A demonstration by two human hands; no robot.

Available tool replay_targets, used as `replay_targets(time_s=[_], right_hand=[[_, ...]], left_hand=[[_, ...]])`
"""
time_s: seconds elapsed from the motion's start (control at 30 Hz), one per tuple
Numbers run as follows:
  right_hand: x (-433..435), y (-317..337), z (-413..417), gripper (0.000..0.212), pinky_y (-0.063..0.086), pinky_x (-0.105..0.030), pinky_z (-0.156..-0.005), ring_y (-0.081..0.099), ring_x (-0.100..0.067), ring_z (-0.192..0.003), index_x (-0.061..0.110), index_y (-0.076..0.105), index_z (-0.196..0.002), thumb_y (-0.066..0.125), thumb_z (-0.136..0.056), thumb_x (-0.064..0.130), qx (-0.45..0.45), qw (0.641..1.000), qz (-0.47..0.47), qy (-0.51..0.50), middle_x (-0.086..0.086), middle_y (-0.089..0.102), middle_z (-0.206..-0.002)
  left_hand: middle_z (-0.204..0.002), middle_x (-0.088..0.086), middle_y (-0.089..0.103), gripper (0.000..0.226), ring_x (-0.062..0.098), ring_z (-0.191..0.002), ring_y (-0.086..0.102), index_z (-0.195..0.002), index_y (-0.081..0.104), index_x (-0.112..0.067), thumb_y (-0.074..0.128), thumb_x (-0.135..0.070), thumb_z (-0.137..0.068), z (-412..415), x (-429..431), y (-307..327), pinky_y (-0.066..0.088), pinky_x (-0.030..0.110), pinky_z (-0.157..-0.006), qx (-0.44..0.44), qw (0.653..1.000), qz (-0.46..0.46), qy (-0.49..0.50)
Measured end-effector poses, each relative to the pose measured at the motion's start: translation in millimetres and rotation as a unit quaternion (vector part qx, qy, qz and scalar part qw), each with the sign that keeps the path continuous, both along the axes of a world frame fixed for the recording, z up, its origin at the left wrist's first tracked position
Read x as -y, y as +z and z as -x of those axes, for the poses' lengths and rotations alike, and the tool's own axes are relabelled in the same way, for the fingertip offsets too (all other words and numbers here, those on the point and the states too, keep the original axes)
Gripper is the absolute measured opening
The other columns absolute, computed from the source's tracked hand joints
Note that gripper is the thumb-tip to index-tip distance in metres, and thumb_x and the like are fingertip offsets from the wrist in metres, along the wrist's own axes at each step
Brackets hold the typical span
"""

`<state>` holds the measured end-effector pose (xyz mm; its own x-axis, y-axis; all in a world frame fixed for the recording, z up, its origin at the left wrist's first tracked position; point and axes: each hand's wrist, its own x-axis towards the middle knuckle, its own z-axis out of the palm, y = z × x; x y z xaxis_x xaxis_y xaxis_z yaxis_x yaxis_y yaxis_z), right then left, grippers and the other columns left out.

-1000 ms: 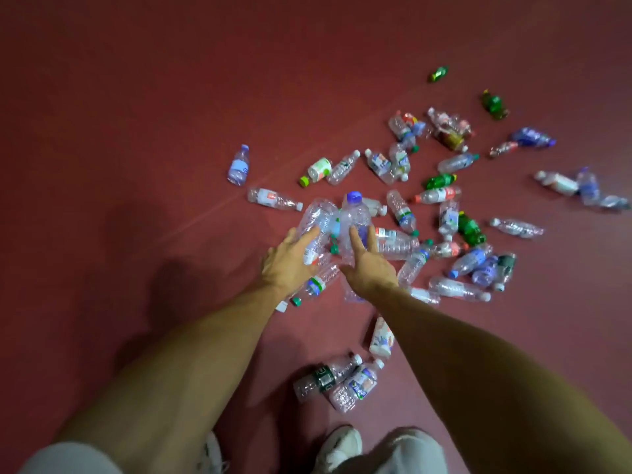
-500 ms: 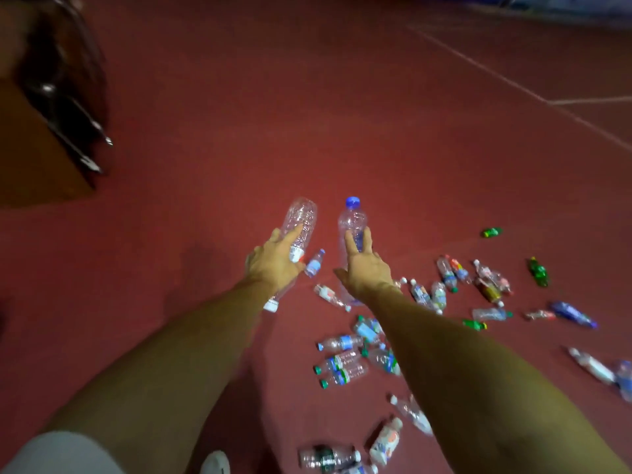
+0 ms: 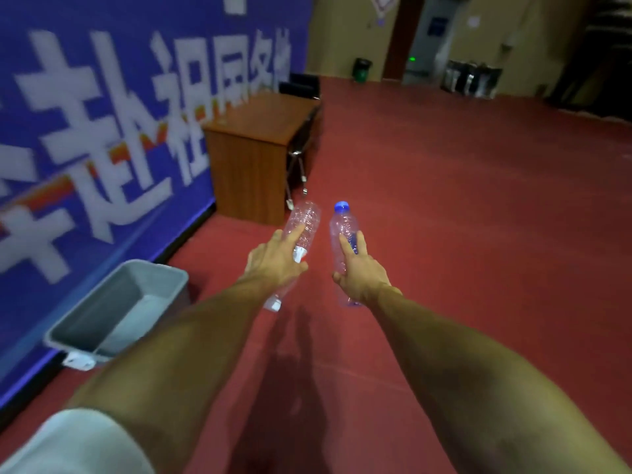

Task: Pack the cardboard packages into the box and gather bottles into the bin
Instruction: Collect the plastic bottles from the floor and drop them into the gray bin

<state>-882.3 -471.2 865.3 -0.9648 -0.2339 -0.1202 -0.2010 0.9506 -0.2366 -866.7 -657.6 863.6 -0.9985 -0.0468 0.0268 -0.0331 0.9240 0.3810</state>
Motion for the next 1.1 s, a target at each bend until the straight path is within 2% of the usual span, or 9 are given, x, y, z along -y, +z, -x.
replay_targets(time_s=[0.27,0.53,0.83,0.97,1.1], right_hand=[[215.5,27.2,44.0,0.081,0.044,-0.043,-0.101,0.046,-0.039,-0.132,0.029,0.0,-0.16,0.055,-0.1,0.031,-0.011,0.987,0.011,0.163,-0.008,-0.018,-0.165],[381.5,15.4,60.3,0.08,0.041,-0.043,-0.103,0.044,-0.037,-0.134,0.028,0.002,-0.16,0.056,-0.1,0.033,-0.011,0.952,-0.005,0.306,-0.006,-0.017,-0.166],[515.4,-1.5,149.6,0.08,0.043,-0.045,-0.105,0.044,-0.037,-0.133,0.027,0.002,-0.159,0.055,-0.101,0.033,-0.008,0.927,-0.002,0.375,-0.006,-0.017,-0.165],[559.5,-0.2,196.9,0.08,0.041,-0.046,-0.106,0.041,-0.037,-0.136,0.027,0.002,-0.16,0.056,-0.101,0.032,0.004,0.915,-0.009,0.404,-0.006,-0.017,-0.166],[599.5,-2.9,229.3,0.08,0.041,-0.047,-0.106,0.042,-0.037,-0.135,0.028,0.002,-0.159,0.057,-0.1,0.032,0.015,0.907,-0.008,0.42,-0.005,-0.015,-0.166]], left_hand=[[-0.151,0.008,0.035,0.081,0.041,-0.121,0.055,-0.155,0.014,-0.045,0.062,-0.043,-0.09,-15.7,206.2,8.9,0.045,0.046,-0.098,-0.007,0.986,-0.001,0.164],[-0.155,0.01,0.029,0.078,0.04,-0.116,0.059,-0.156,0.01,-0.041,0.058,-0.043,-0.095,-33.4,341.9,3.1,0.051,0.046,-0.087,-0.005,0.949,0.017,0.315],[-0.163,0.008,0.022,0.077,0.038,-0.12,0.058,-0.156,0.013,-0.041,0.06,-0.045,-0.095,34.0,453.4,-15.7,0.054,0.042,-0.088,0.019,0.924,0.034,0.381],[-0.164,0.008,0.02,0.075,0.034,-0.121,0.058,-0.156,0.013,-0.038,0.058,-0.047,-0.096,68.5,490.6,-22.4,0.055,0.04,-0.09,0.041,0.919,0.068,0.387],[-0.164,0.009,0.02,0.076,0.034,-0.121,0.059,-0.157,0.012,-0.037,0.057,-0.047,-0.097,82.5,527.9,-30.9,0.057,0.04,-0.091,0.052,0.902,0.059,0.424]])
